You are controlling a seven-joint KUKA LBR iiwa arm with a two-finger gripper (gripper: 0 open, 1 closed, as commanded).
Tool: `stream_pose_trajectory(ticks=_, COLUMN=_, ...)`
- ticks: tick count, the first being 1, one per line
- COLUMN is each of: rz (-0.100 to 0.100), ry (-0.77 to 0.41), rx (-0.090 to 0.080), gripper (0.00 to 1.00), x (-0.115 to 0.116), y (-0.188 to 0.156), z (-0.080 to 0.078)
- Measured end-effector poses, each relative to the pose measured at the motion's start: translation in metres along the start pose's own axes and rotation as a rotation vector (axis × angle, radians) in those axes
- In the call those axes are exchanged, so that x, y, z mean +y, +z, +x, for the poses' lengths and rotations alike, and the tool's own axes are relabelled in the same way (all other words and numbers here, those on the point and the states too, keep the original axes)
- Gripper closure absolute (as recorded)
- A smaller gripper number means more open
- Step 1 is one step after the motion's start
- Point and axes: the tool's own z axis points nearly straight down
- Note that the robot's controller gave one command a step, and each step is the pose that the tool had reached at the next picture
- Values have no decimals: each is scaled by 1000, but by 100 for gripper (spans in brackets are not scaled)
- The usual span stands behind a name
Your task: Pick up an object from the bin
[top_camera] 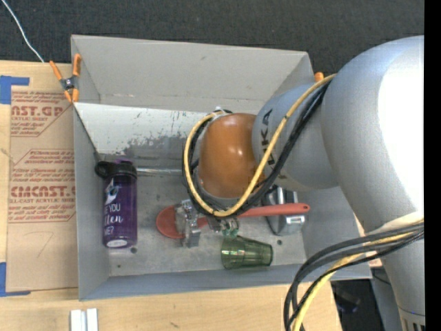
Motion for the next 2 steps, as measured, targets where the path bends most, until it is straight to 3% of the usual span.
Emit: stream_pose_trajectory(ticks=2, rz=0, ry=1, rx=2, gripper=100, x=0, y=-9, z=1)
